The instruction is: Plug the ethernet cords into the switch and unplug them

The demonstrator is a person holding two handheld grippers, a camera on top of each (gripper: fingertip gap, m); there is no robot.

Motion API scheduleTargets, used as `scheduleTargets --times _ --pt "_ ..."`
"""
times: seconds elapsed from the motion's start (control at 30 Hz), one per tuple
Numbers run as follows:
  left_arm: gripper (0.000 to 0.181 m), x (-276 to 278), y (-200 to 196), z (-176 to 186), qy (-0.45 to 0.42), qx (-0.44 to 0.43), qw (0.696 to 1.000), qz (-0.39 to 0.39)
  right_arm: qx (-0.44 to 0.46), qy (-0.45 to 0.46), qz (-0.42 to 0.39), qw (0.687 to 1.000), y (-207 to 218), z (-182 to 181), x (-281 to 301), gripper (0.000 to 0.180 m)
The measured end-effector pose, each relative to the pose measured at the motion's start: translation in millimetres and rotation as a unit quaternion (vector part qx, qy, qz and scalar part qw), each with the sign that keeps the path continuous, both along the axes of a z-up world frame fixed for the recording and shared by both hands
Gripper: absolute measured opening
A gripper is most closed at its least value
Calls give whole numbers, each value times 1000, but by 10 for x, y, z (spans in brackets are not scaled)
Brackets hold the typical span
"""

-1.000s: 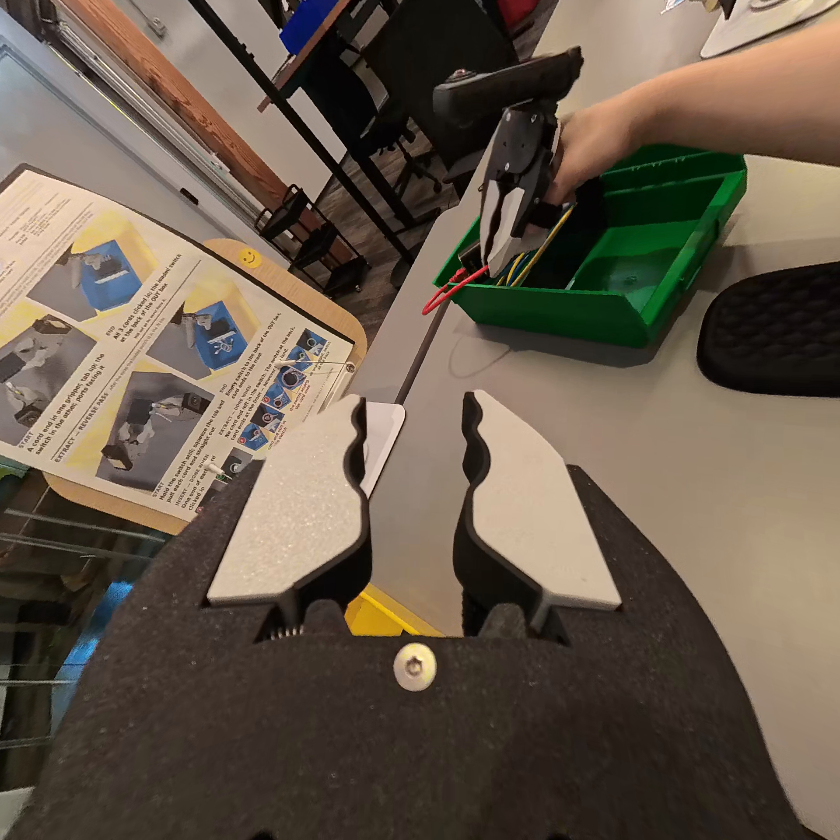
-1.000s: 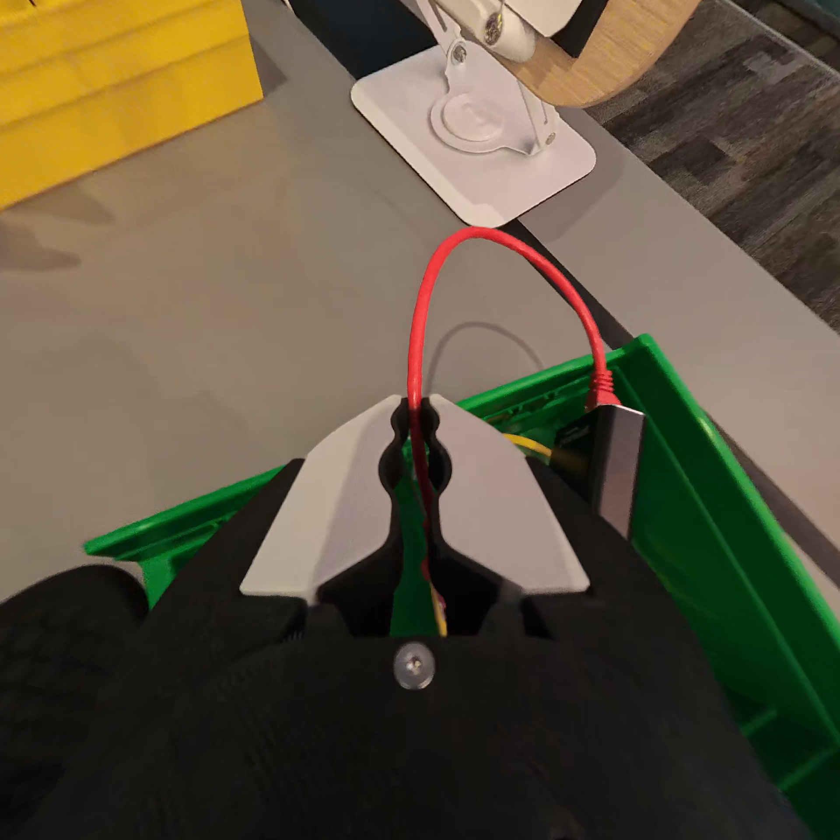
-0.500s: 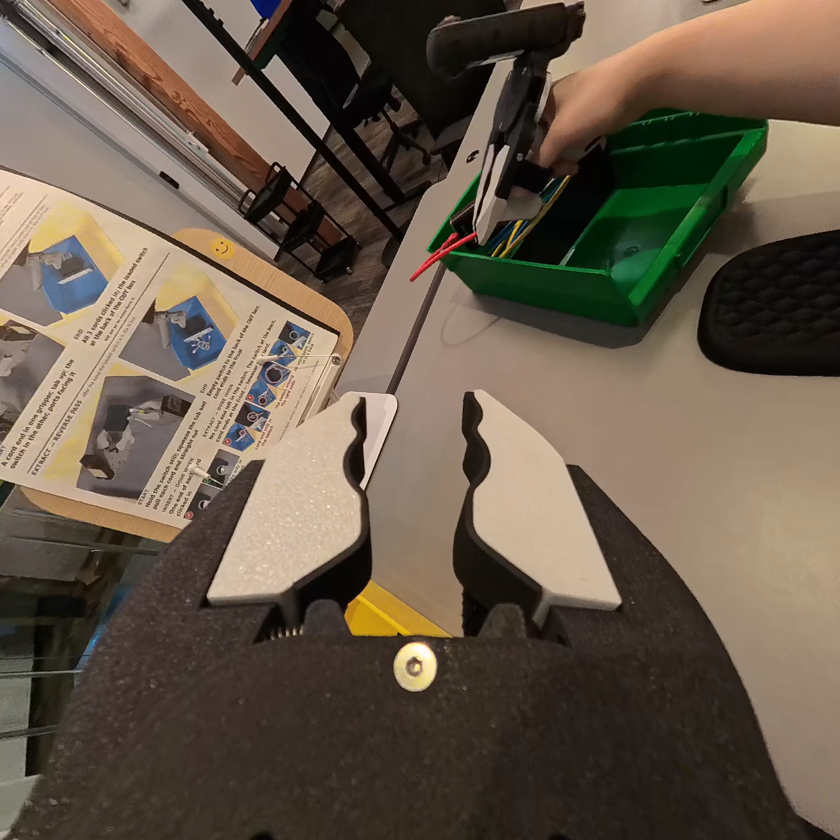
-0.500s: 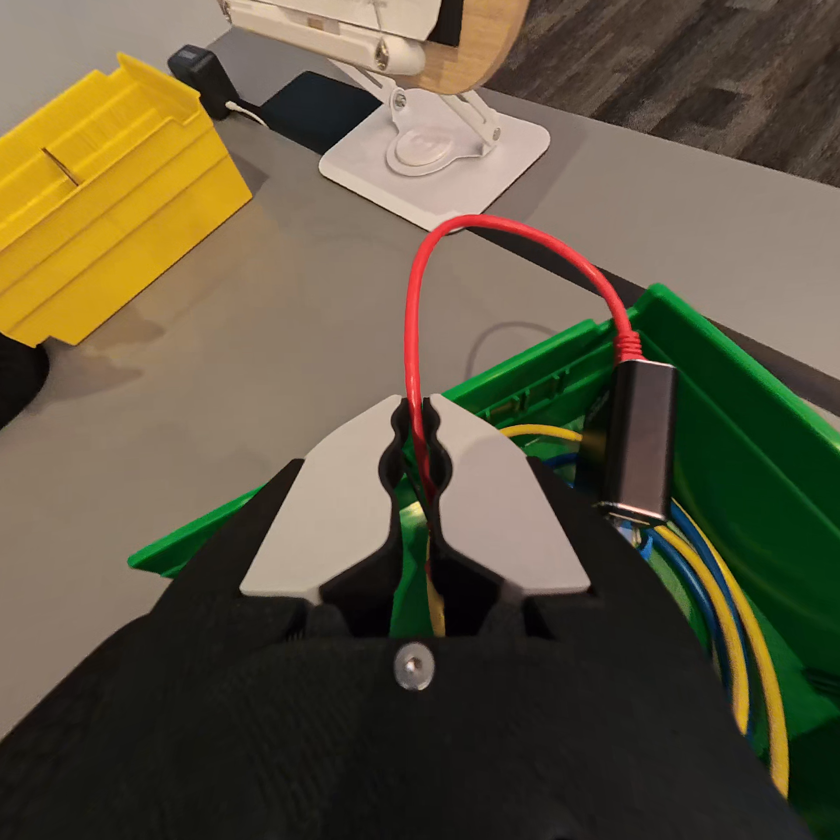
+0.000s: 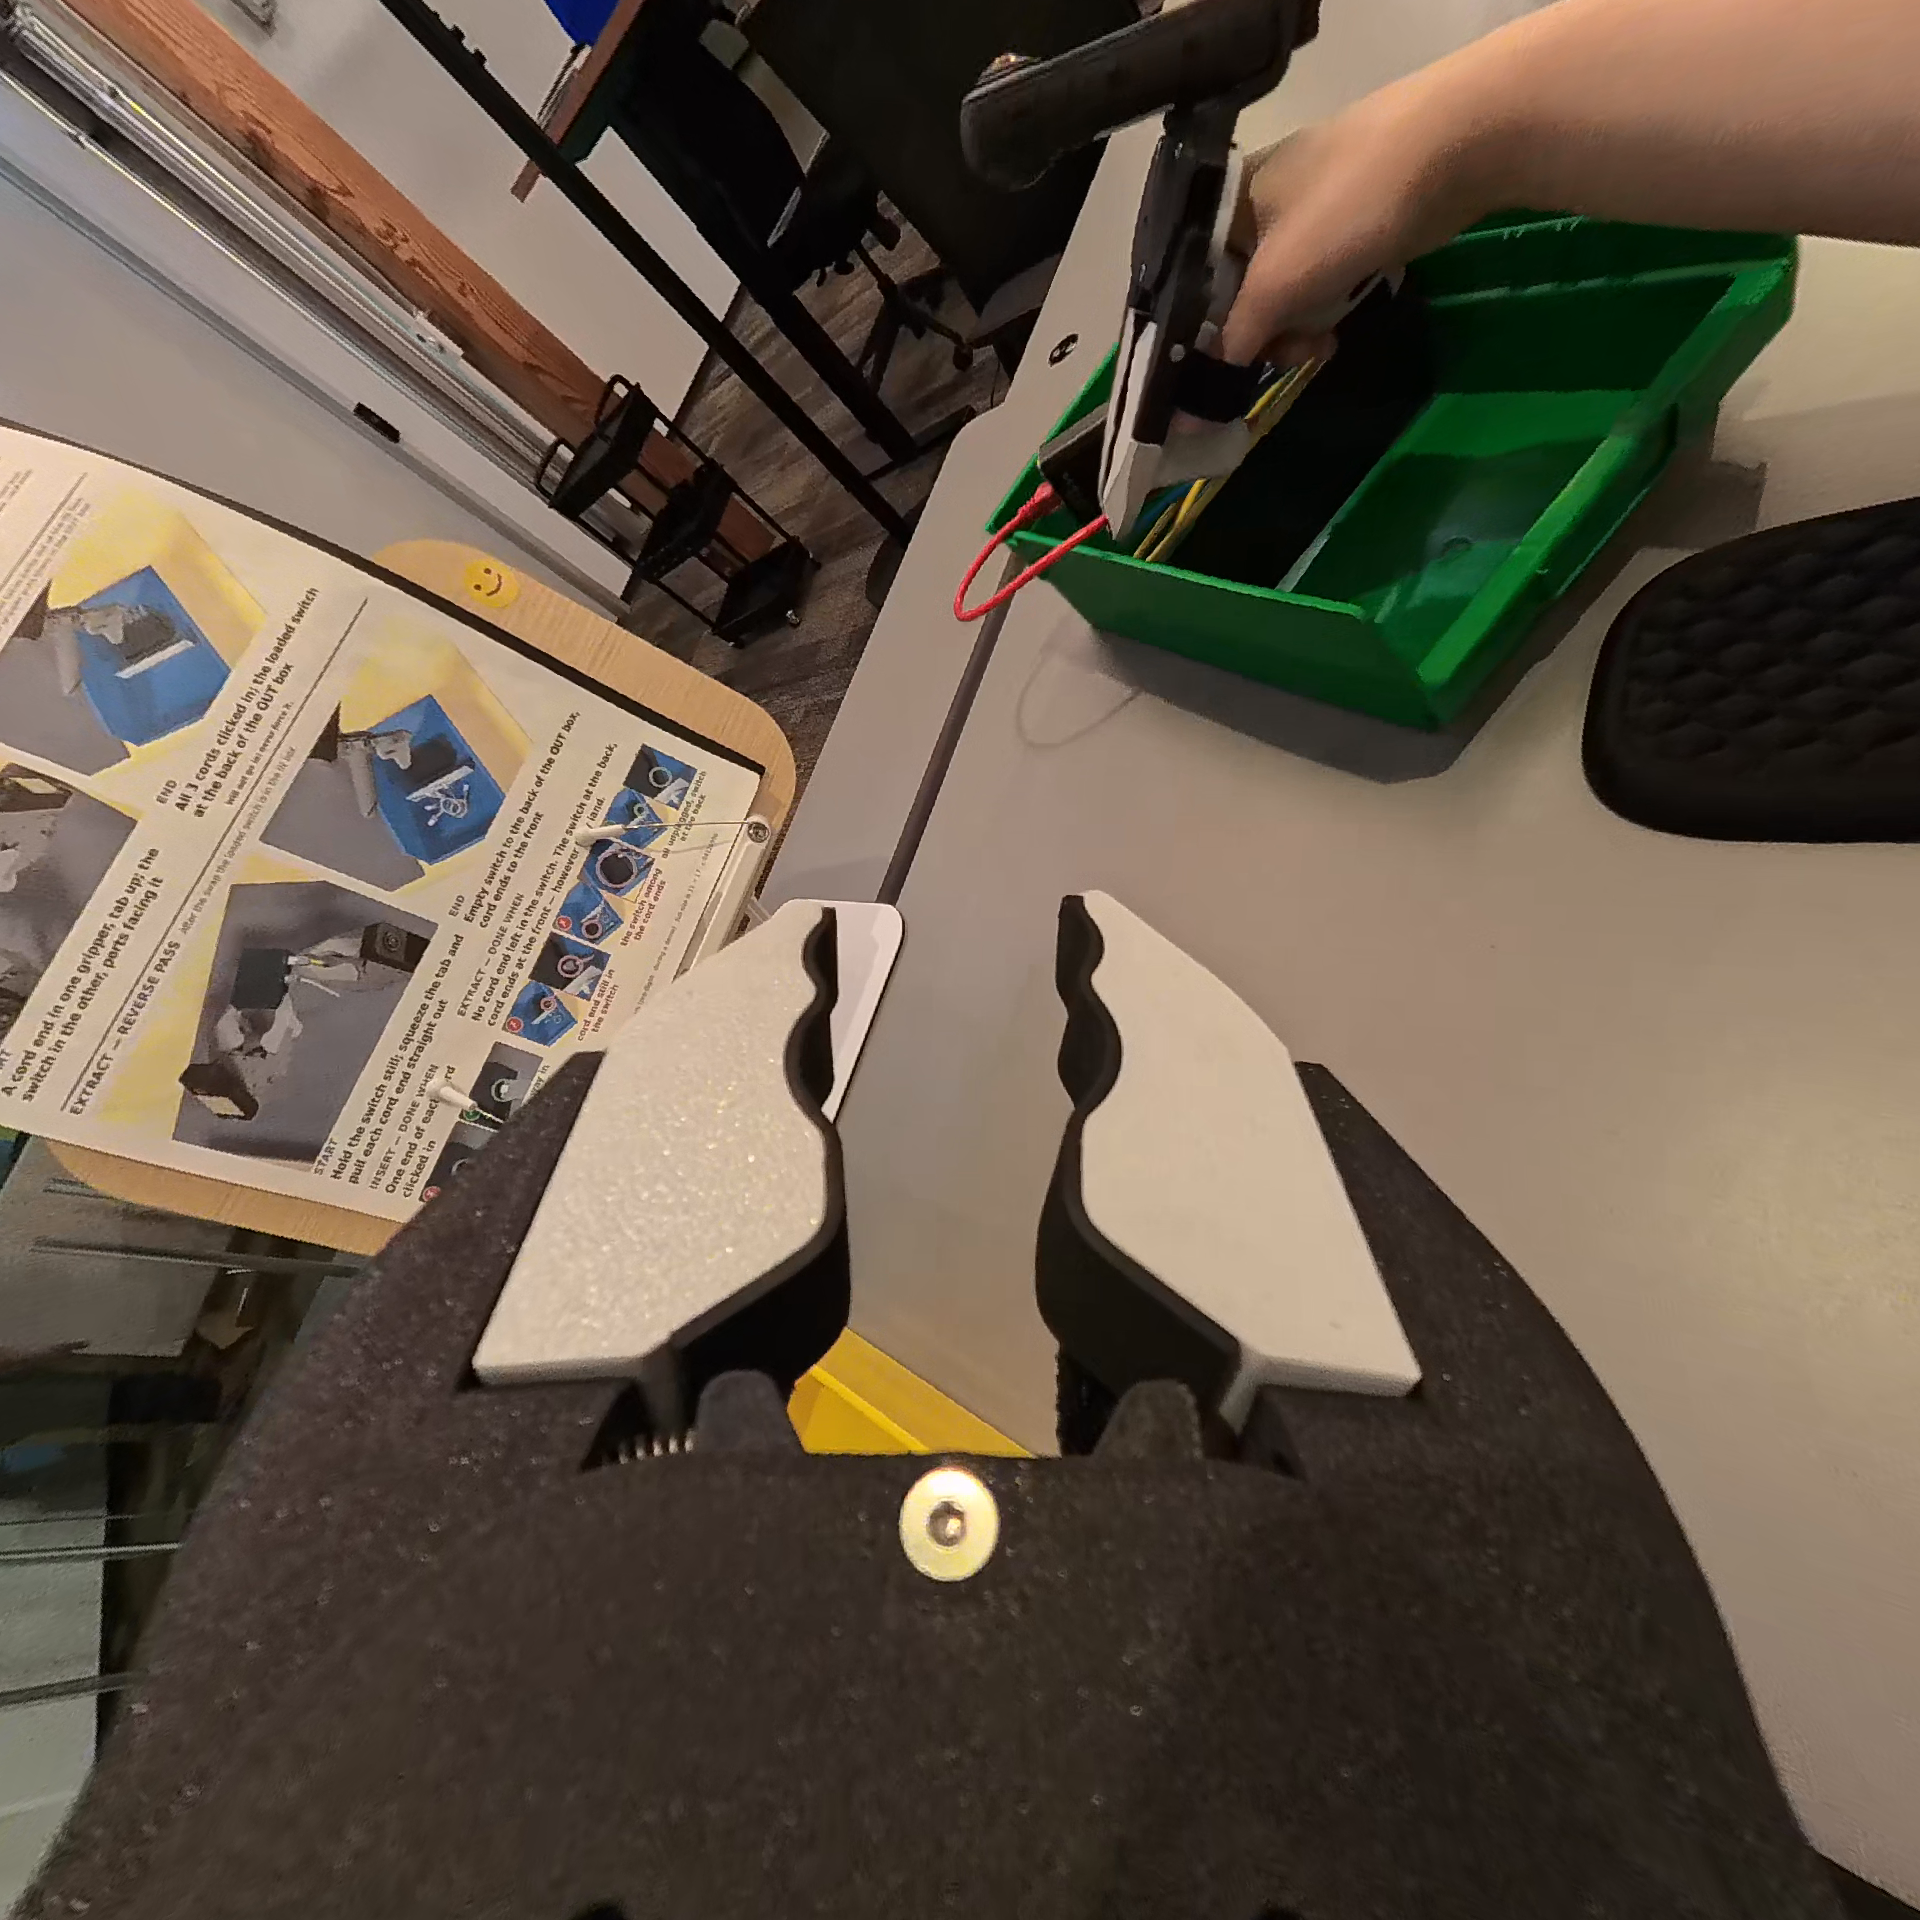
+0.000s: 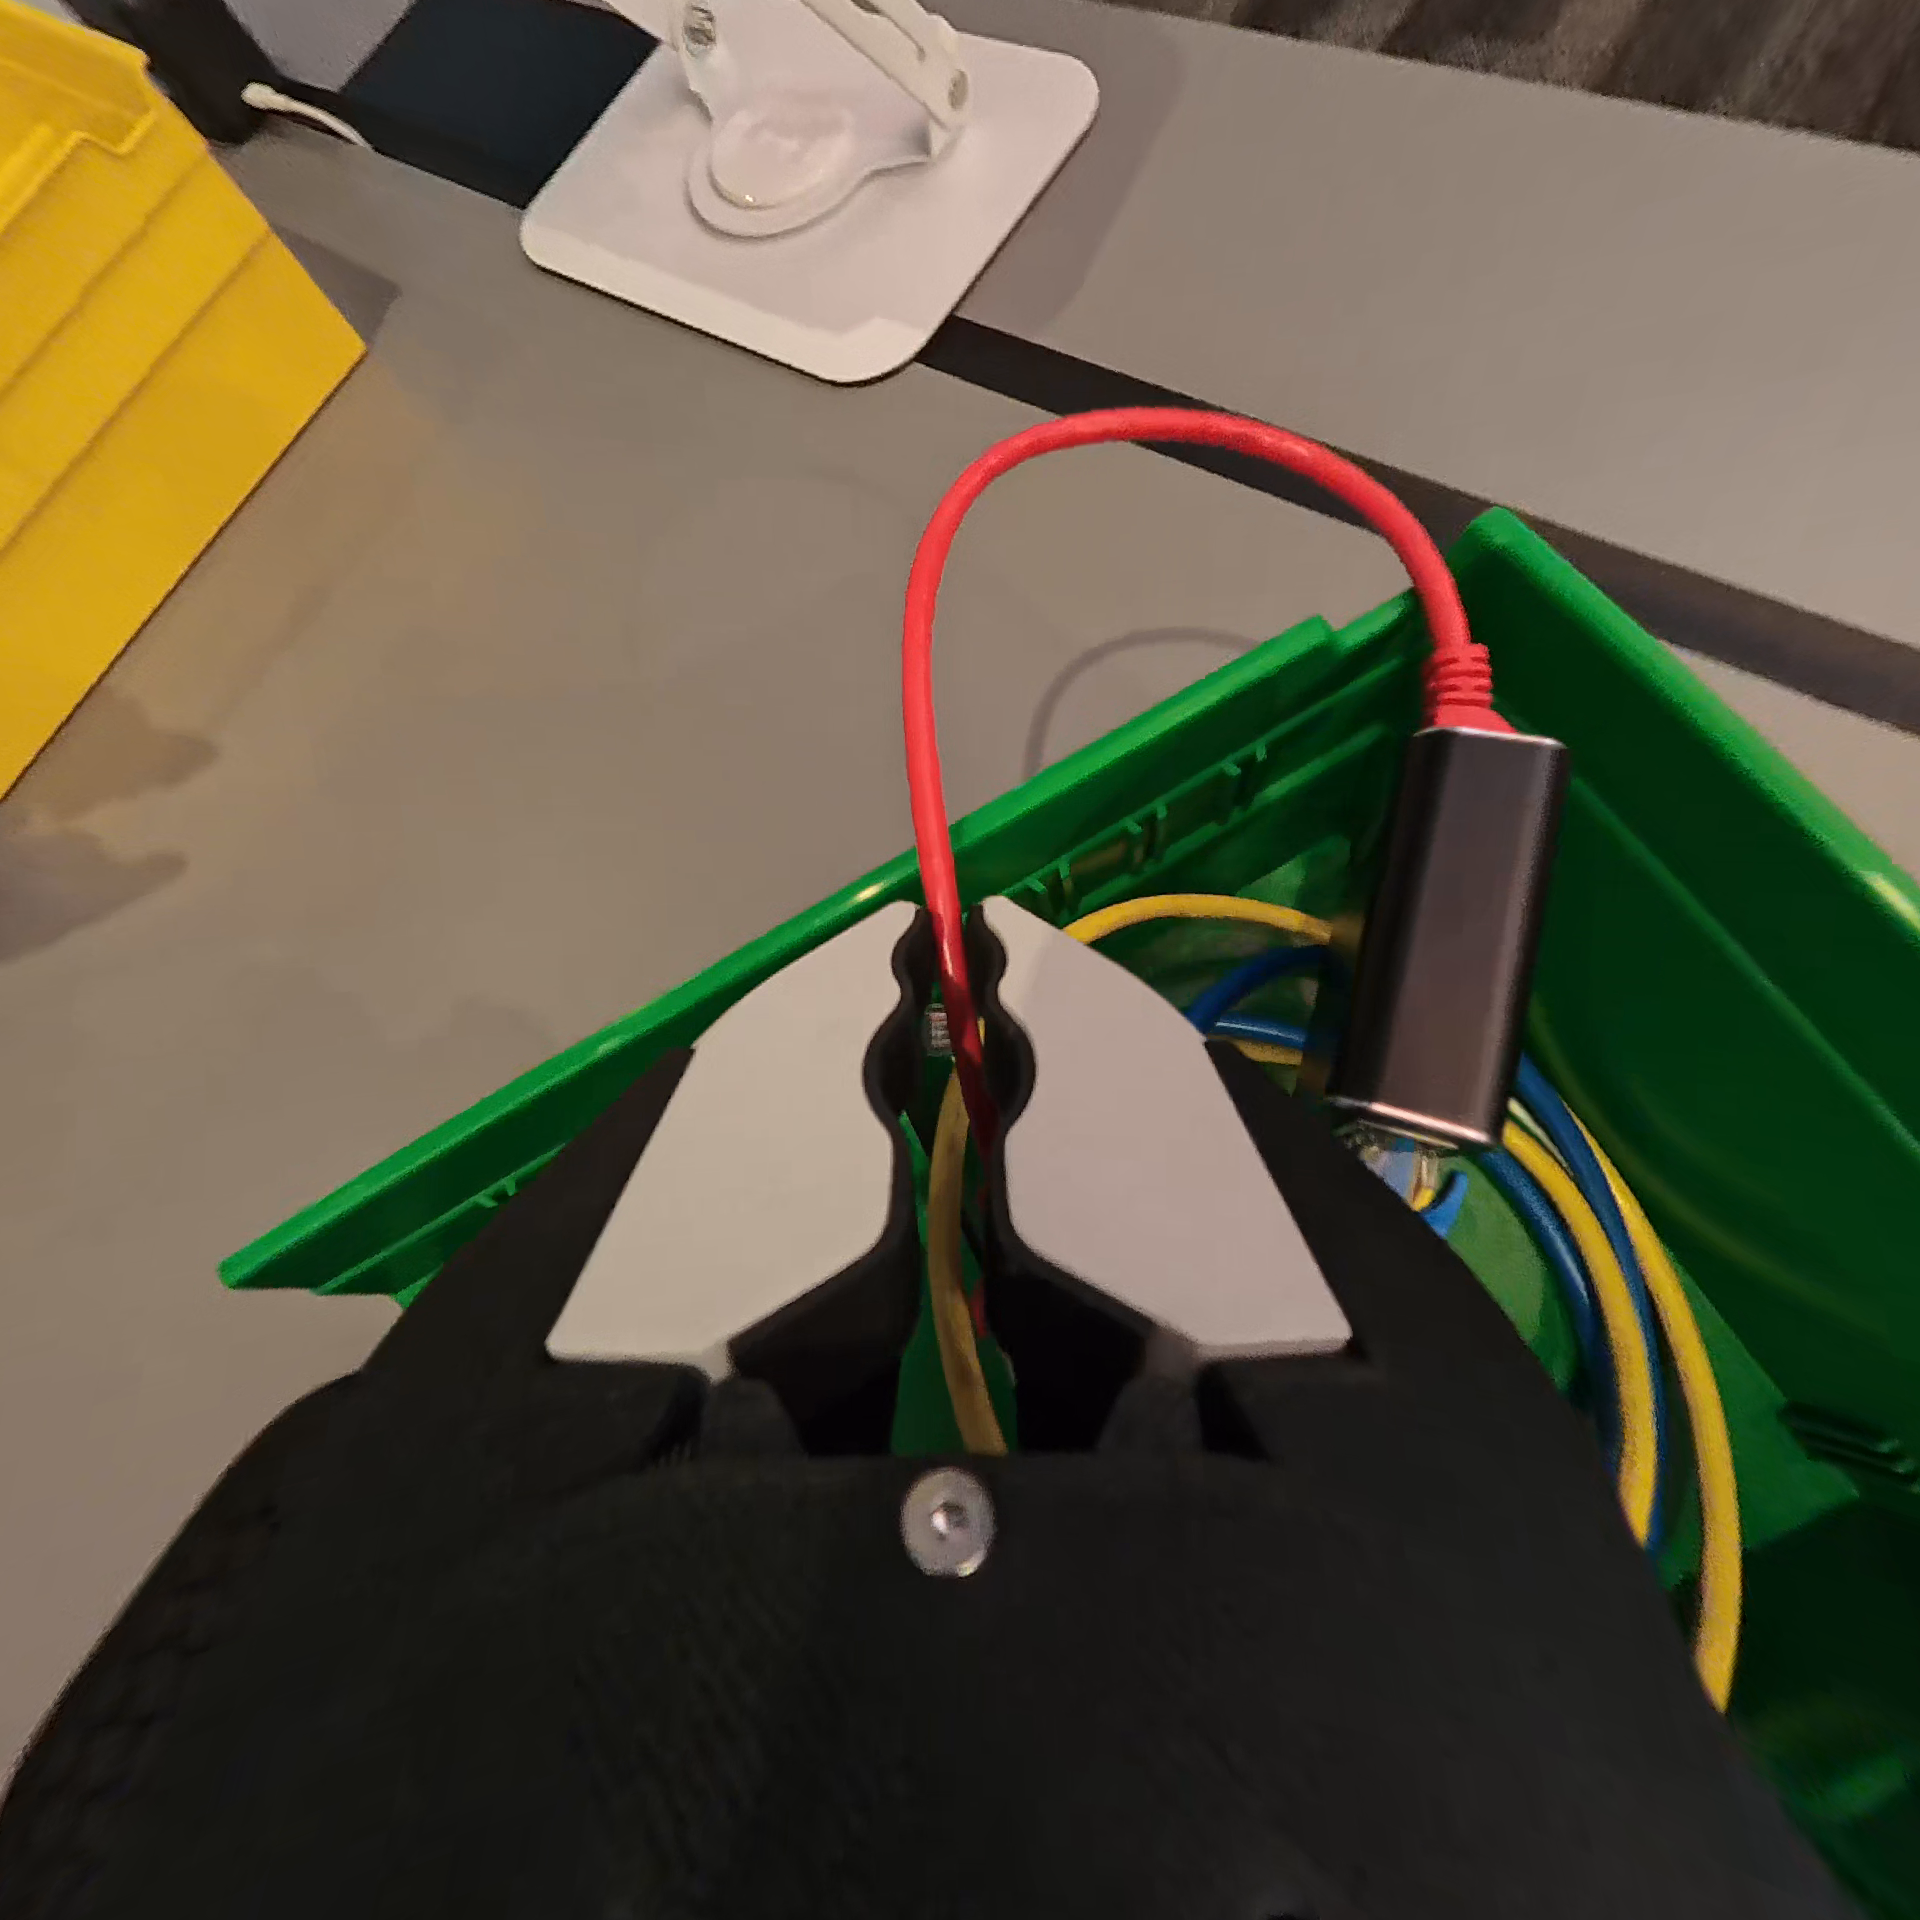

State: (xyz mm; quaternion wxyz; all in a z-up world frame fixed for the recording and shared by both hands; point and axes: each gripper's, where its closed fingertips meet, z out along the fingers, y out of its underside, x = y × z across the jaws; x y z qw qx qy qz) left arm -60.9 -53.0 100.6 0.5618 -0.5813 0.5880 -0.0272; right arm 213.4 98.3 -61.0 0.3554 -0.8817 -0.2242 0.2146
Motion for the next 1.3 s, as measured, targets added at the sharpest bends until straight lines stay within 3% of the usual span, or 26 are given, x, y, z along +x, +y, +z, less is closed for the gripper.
scheduleTargets --times 0.17,0.43,0.93,1.1,1.17,1.3 --pt "40 5 3 -10 2 -1 1000 0 -75 61 -50 994 -46 26 56 14" --pt "40 4 4 -11 3 0 1000 1 -108 91 -13 990 -179 39 25 20" --pt "39 1 1 -6 4 2 1000 0 -49 57 38 996 -224 173 -75 20" --pt "39 -49 25 31 -7 0 1000 6 55 55 51 996 -407 627 -35 22" --pt "39 -102 56 67 -17 -2 1000 13 124 42 12 991 -584 879 172 30" --pt "40 -313 185 149 -43 -16 998 50 148 -40 -203 967 -976 862 1189 50"
